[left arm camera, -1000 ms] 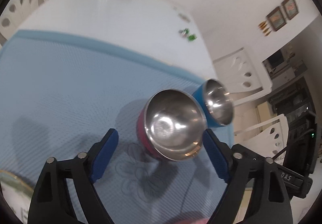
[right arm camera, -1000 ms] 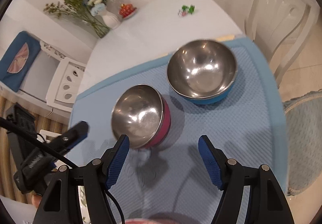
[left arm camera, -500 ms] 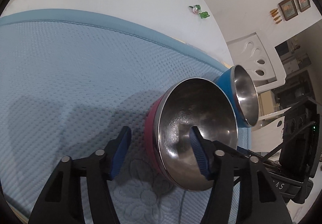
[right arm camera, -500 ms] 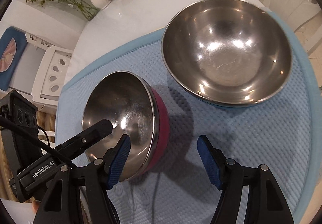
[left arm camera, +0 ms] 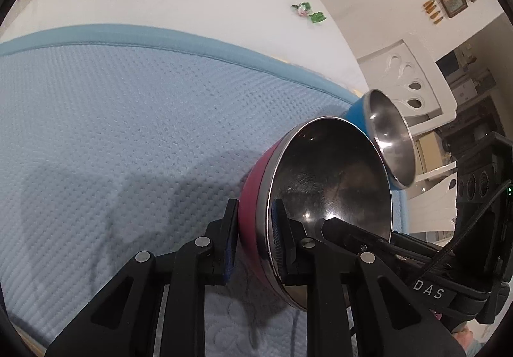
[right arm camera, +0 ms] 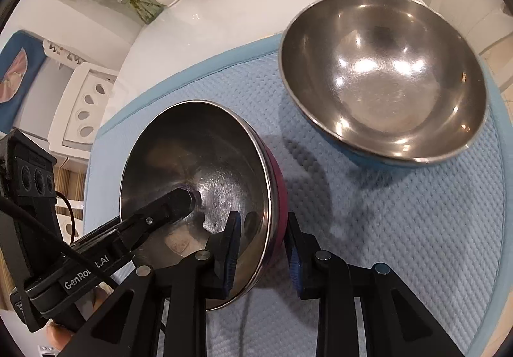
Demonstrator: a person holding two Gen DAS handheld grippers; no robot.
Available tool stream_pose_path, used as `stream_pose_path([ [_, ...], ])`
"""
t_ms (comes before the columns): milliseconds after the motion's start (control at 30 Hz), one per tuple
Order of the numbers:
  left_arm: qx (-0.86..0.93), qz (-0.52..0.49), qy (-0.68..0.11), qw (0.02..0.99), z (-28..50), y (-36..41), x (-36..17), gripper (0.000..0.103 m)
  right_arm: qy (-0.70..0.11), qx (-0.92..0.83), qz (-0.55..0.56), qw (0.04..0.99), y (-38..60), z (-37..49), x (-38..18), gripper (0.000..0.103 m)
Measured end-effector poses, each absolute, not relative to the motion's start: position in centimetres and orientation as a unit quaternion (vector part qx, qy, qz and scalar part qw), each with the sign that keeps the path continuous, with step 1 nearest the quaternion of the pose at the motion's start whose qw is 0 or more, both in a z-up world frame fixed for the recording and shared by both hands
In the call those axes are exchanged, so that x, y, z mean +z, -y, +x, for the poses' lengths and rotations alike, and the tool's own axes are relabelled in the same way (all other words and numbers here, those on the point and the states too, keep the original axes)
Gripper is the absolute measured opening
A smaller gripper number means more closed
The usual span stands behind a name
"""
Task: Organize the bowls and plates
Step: 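Grasp the rim of the magenta steel bowl with both tools, then carry the magenta bowl over the pink bowl and lower it inside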
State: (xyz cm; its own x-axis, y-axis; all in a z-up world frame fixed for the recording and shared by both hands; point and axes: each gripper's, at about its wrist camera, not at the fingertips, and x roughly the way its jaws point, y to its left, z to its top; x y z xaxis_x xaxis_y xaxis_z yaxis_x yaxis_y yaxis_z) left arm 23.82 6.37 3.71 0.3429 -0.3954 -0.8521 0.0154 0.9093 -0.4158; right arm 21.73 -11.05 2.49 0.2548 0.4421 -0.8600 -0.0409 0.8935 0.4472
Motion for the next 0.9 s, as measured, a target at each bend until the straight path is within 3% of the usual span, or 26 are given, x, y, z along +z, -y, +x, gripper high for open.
stream_pose_path([
  [900,-0.146,-0.153,-0.414,0.885,8.0,-5.0,21.0,0.017,-0.467,0.172,0.114,0.860,10.6,6.3,19.1,0.026],
])
